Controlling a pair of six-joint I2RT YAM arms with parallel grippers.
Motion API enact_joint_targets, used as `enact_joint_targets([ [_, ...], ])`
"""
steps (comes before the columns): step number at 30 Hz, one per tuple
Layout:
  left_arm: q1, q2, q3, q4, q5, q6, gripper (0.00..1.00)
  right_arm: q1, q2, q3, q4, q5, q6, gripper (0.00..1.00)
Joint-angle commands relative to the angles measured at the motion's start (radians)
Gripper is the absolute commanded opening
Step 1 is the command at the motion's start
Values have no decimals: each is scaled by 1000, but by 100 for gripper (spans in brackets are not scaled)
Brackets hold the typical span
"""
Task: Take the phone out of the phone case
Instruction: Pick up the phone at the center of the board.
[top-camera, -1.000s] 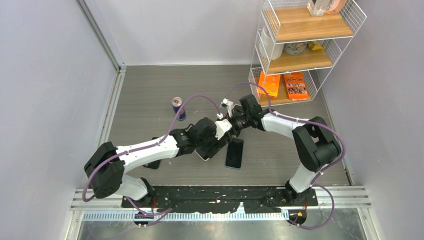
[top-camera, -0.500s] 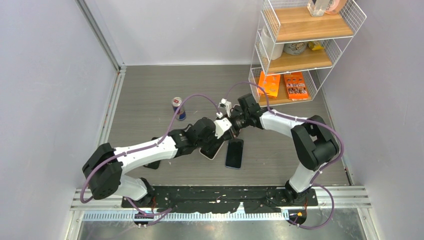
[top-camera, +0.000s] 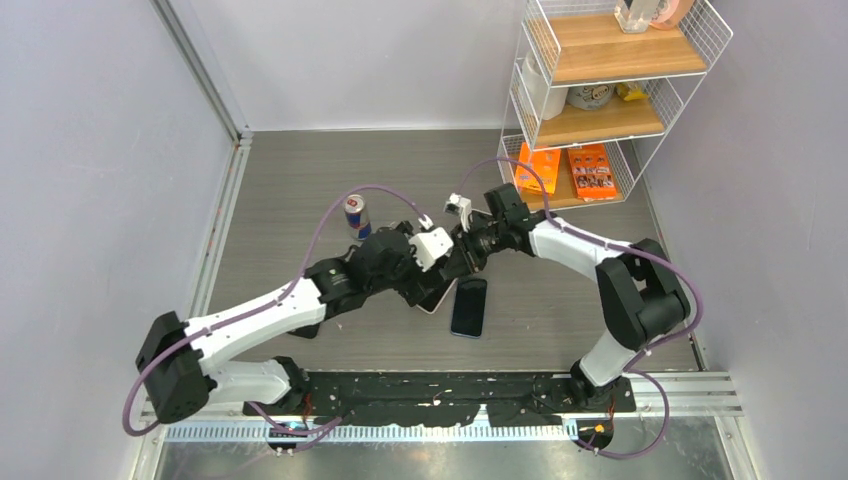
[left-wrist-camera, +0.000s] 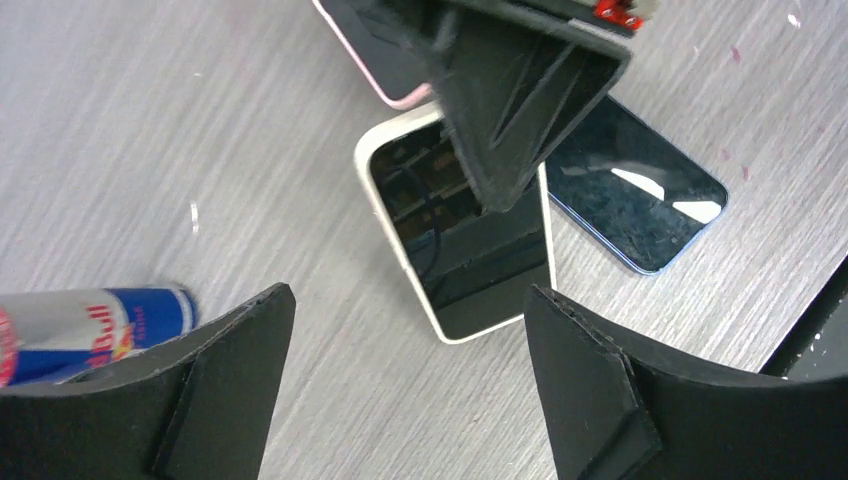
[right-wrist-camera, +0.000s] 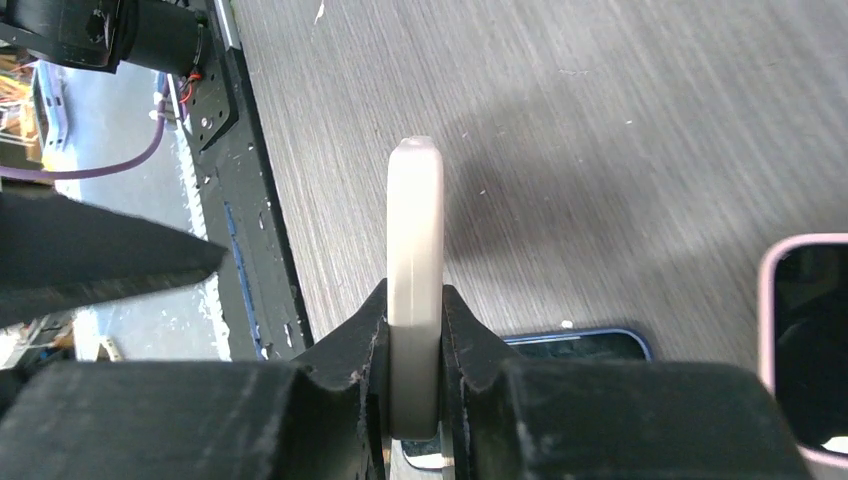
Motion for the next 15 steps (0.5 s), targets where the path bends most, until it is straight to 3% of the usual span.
enact_joint_targets([
  [1,73,-106,1,-23,63,37,92,-36,-122,63,-27,-4,-55,6],
  [5,154,-189,11,-70,172,53,99,-53,-221,99,-108,20,-128,5],
  [15,258,-273,177,-293,592,164,100,-54,-411,194,-360,-14,-388,5],
])
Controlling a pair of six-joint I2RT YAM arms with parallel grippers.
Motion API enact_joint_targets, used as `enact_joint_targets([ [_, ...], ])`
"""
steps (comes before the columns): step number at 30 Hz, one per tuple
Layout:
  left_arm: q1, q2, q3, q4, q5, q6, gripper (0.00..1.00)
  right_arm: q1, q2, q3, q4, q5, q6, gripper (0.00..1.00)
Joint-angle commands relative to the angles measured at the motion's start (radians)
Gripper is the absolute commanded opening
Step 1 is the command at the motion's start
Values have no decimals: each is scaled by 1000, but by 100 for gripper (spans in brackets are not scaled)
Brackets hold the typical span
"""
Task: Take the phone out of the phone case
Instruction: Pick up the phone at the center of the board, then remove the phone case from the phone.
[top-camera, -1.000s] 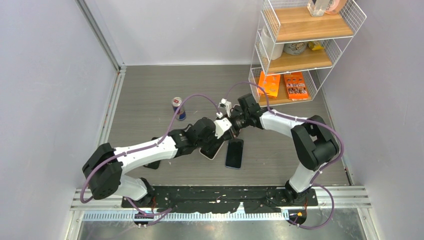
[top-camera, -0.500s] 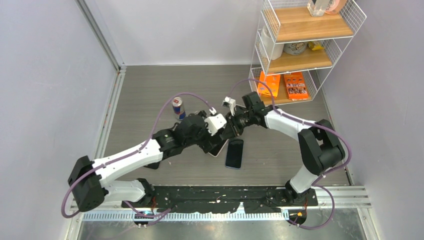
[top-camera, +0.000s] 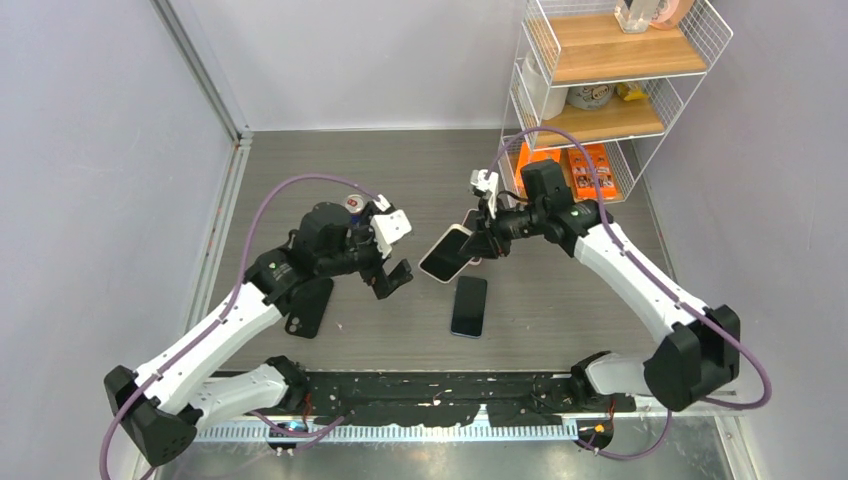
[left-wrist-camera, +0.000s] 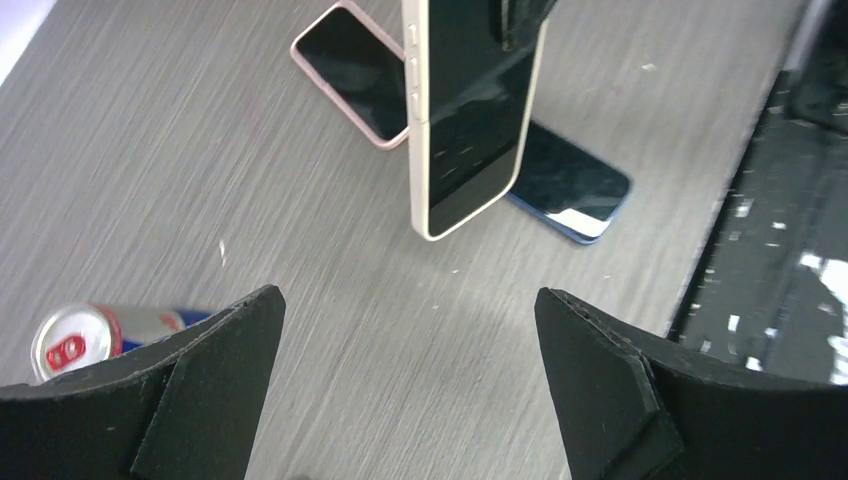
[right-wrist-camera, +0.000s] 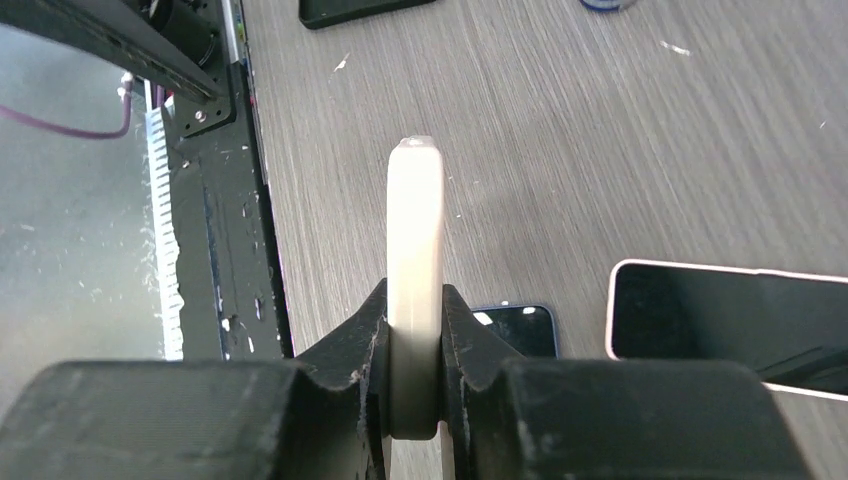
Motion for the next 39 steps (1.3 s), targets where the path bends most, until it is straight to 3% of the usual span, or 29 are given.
enact_joint_targets([
  [1,33,-21,122,-113,290,69,100,4,-87,90,-135,-83,-160,5],
  [16,75,-1,141,-9,572,-26,99,21,-193,211,-188,-302,-182,5],
  [26,74,88,165,144,696,-197,90,27,-190,259,-51,-360,-16,5],
  [29,75,94,143,217,718,-237,82,29,-193,237,-1,-366,27,5],
  [33,72,101,128,242,735,-263,63,28,-194,226,16,-379,60,6],
  [39,61,123,129,252,739,-256,49,29,-219,187,82,-383,103,5],
])
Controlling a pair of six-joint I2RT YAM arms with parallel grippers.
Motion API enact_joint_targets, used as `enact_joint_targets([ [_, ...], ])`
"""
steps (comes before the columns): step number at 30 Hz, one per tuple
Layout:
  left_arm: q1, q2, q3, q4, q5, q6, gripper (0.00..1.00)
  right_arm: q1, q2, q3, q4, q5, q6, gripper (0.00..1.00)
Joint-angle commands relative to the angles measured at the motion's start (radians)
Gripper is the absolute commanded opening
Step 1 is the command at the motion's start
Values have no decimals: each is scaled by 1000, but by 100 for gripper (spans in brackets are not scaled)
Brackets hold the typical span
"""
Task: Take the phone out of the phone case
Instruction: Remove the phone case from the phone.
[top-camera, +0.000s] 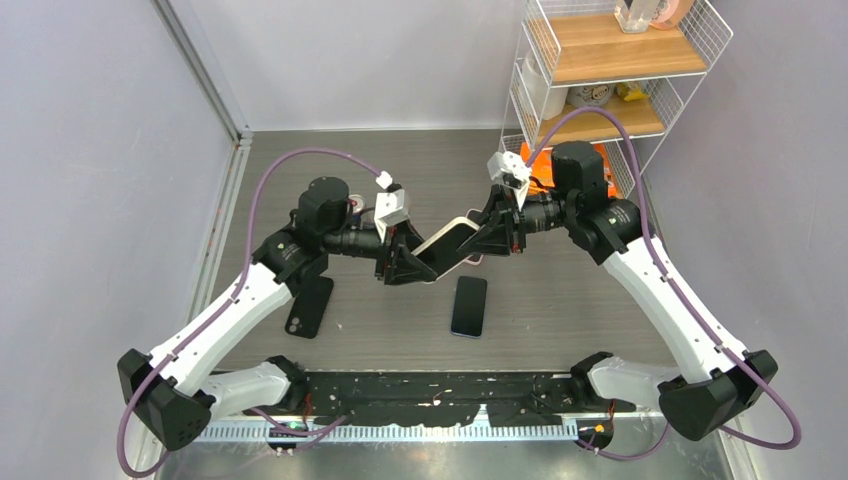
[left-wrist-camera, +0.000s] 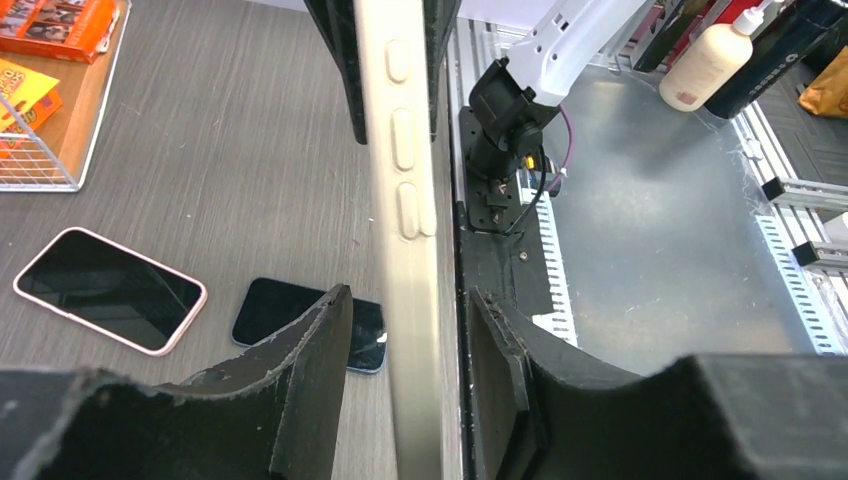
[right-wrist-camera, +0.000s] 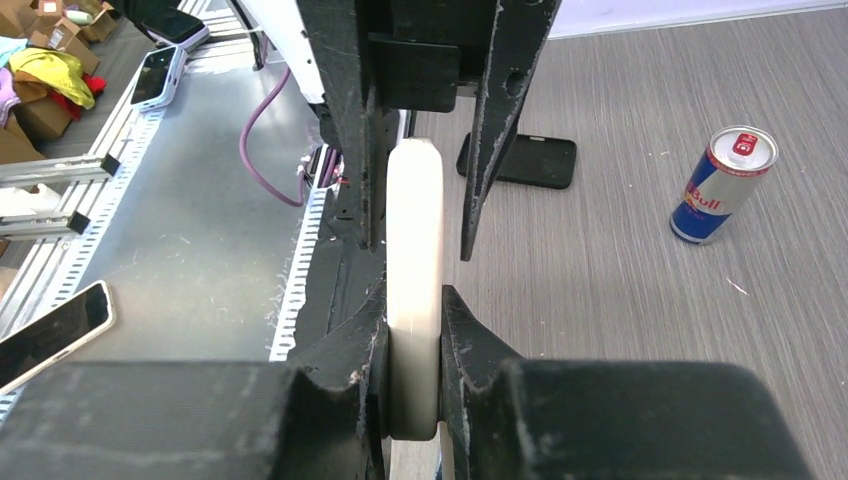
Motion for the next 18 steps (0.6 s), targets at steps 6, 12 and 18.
enact_joint_targets([
  [6,-21,45,3,62,49,-24,39,6,-78,-29,143,-53,74,5],
  [12,-27,60,12,55,72,-32,0,6,-105,-59,163,-33,83,5],
  [18,-29,48,16,-17,61,21,0,3,-145,-108,187,41,92,43],
])
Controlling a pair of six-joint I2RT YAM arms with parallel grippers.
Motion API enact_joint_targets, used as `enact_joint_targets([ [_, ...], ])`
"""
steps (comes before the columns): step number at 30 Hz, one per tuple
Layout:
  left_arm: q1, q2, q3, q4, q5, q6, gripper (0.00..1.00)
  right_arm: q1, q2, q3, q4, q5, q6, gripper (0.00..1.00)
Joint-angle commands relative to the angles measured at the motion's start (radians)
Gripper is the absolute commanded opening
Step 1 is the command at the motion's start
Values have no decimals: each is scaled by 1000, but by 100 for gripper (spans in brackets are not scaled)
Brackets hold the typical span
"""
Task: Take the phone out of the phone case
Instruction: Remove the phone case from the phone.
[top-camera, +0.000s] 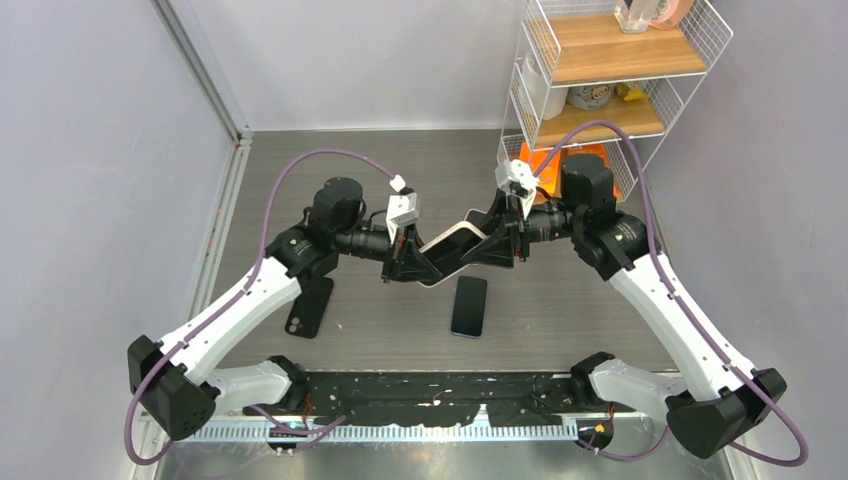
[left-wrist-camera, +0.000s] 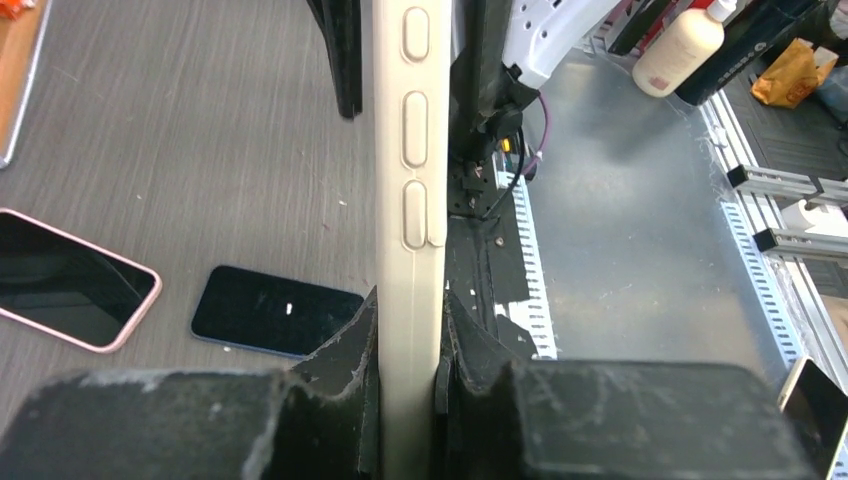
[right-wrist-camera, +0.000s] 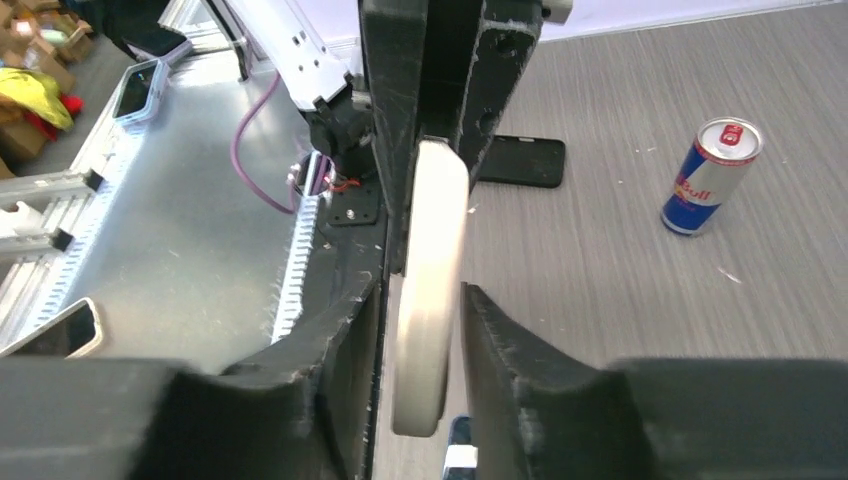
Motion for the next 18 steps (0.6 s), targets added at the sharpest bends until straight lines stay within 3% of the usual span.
enact_joint_targets([
  [1,-7,-16,16,-41,23,54,0,2,-66,-21,104,17,13,61],
  [2,-9,-23,16,-60,15,72,0,-1,-74,-28,127,25,32,72],
  [4,-16,-36,14,-79,-1,92,0,-9,-78,-41,157,26,47,85],
  [6,-24,-46,15,-106,-22,120,0,-13,-71,-46,183,13,79,92],
  [11,-38,-56,6,-146,-87,169,0,-29,-30,-55,294,-33,183,93],
  [18,-60,-76,-18,-153,-209,209,0,-38,15,-70,365,-70,268,83],
])
